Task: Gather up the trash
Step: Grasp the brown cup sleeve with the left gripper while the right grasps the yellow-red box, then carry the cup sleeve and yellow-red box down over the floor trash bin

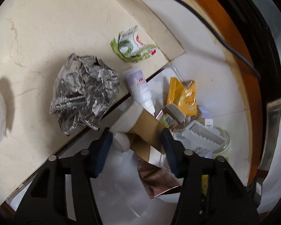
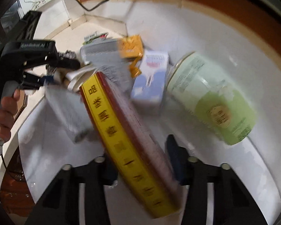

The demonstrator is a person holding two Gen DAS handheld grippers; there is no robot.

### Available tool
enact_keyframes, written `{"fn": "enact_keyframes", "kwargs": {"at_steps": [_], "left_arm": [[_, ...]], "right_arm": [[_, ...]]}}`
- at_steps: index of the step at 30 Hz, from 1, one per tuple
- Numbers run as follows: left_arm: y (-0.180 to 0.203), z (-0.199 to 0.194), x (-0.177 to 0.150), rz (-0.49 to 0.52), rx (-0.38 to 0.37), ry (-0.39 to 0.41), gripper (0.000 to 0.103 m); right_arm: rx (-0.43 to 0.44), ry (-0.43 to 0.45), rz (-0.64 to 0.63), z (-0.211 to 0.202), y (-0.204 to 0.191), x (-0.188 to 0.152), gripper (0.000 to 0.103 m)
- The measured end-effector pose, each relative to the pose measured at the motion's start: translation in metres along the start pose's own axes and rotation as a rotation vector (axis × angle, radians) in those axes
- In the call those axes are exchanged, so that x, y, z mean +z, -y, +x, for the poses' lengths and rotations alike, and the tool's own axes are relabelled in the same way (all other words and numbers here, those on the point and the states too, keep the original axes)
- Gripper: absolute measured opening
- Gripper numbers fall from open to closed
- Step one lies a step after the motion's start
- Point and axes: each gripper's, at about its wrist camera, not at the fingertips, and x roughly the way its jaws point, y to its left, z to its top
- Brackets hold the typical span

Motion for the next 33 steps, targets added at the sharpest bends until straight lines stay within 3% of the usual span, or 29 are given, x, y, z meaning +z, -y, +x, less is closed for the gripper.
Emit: {"fn": "enact_keyframes", "kwargs": {"at_steps": [8,20,26,33], "left_arm": [[-0.003,-0.022,0.000,-0.006,-0.035,0.057,0.038],[-0.020,-0.132,-0.024,0.091,-0.079,0.215,0.036],[-0.037,-0.188,-0.060,0.218,-0.108,0.196,0.036],[-0.077,-0.244,-0.132,0.401,-0.117,0.106,0.036]], "right_arm": [[0.048,0.037,0.003,-0.009,-0.007,-0.006,0.027],[0.078,0.128,0.116,-0.071,-0.018,-0.021,0.023],[0.078,0.181,0.198,-0.116,-0.048,-0.054,0.023],[0.093,0.227,0.256,-0.154,-0.134,-0.105,0.023]]}}
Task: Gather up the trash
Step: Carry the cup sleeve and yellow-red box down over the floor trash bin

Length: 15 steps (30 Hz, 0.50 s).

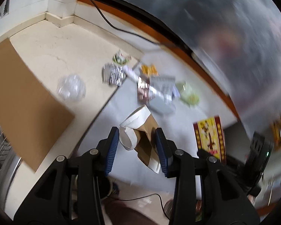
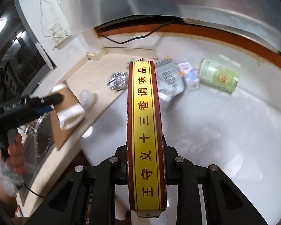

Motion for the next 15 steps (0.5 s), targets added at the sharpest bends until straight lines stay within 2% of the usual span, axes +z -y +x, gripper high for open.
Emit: {"fn": "enact_keyframes", "kwargs": {"at_steps": [8,15], "left_arm": [[-0.026,-0.035,-0.091,0.125,-0.008,-0.108,0.036],[-0.050,-0.015,-0.155,0.150,0.039,-0.194,0.036]], "right_arm": [[0.006,-0.012,0.052,-0.014,-0.078,-0.095,0.023],[-0.011,-0.090,0.122,0.007,-0.119,-0.186,0.023]]}}
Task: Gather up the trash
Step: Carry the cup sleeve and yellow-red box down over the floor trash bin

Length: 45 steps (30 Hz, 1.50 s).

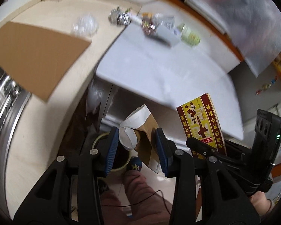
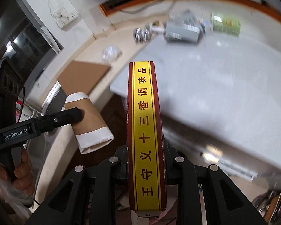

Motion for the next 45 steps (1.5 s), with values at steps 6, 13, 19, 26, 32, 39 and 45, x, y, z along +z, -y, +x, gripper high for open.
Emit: {"fn": "enact_keyframes", "kwargs": {"at_steps": [6,13,19,26,32,39,45], "left_arm": [[0.001,0.040,-0.040,0.032,0.057,-0.074,0.036],[-0.001,0.104,-0.073,0.021,0.118,-0.127,0.036],[-0.013,0.172,-0.093,-0.016,0.158,-0.173,0.036],[-0.041,0.263,-0.127,-0.048,0.195,-0.252,0.036],[-0.069,0.336,-0.149,-0.073,0.229,-0.303,0.036],[-0.104,0.413,-0.169,-0.090,0.243,-0.350,0.037],[-0.127,0.465,-0.183,-0.053,0.247,-0.391,0.039]], "right_arm": [[-0.031,-0.079,0.036,0.034,0.002,-0.052,0.023],[-0.029,-0.162,0.063,0.082,0.024,-0.082,0.023],[-0.031,-0.244,0.045,0.137,0.045,-0.104,0.023],[-0.065,-0.327,0.000,0.222,0.075,-0.131,0.023],[-0.078,-0.382,-0.023,0.300,0.100,-0.160,0.023],[-0.068,-0.424,-0.023,0.384,0.133,-0.189,0.024],[-0.104,-0.483,-0.001,0.452,0.156,-0.209,0.025]]}}
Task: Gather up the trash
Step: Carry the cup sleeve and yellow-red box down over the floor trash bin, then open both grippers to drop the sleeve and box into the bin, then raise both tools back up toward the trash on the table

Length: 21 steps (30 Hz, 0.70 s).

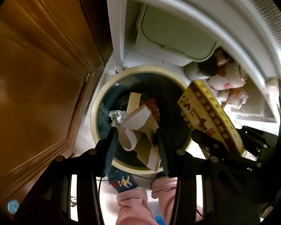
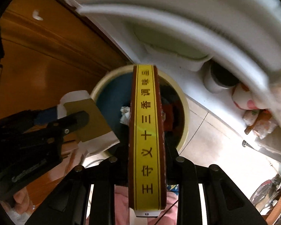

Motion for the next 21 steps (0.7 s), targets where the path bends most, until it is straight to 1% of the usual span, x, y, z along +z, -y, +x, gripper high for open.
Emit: {"fn": "enact_keyframes", "kwargs": {"at_steps": [2,4,5,6,7,8,9,10,11,12,14,15,21], "left_arm": [[-0.002,0.012,0.001,0.008,0.005,-0.018,0.040],[-0.005,0.024,0.002,0.015,0.016,-0.029,0.042],[-0.007,0.030,0.003,0.017,0.019,-0.034,0.044],[-0.008,0.036,0.002,0.019,0.027,-0.044,0.044],[-0.010,0.041,0.003,0.019,0.037,-0.055,0.049],[-0.013,0.044,0.004,0.016,0.045,-0.063,0.058],[-0.016,0.047,0.004,0.010,0.053,-0.066,0.063],[-0.019,0.049,0.004,0.005,0.059,-0.066,0.071],[-0.021,0.048,0.004,0.001,0.059,-0.066,0.075],[-0.024,0.048,0.003,-0.001,0.055,-0.065,0.076],[-0.025,0.048,0.005,0.003,0.062,-0.057,0.076],[-0.024,0.045,0.004,0.009,0.067,-0.053,0.076],[-0.017,0.026,-0.001,0.023,0.073,-0.034,0.076]], "right_arm": [[-0.007,-0.013,0.011,0.021,0.002,0.004,0.026],[-0.006,-0.027,0.030,0.040,0.001,0.008,0.029],[0.001,-0.032,0.040,0.046,0.002,0.010,0.035],[0.010,-0.032,0.052,0.052,0.003,0.011,0.039],[0.016,-0.033,0.061,0.056,0.001,0.012,0.047],[0.007,-0.037,0.067,0.058,0.001,0.013,0.052],[-0.003,-0.038,0.073,0.061,0.003,0.014,0.052],[-0.005,-0.039,0.077,0.062,0.007,0.014,0.053],[-0.004,-0.040,0.086,0.062,0.009,0.013,0.054],[-0.004,-0.040,0.093,0.060,0.008,0.013,0.057],[-0.009,-0.036,0.103,0.057,0.011,0.011,0.069],[-0.007,-0.033,0.106,0.054,0.012,0.010,0.071],[-0.009,-0.020,0.098,0.040,0.018,0.002,0.071]]}}
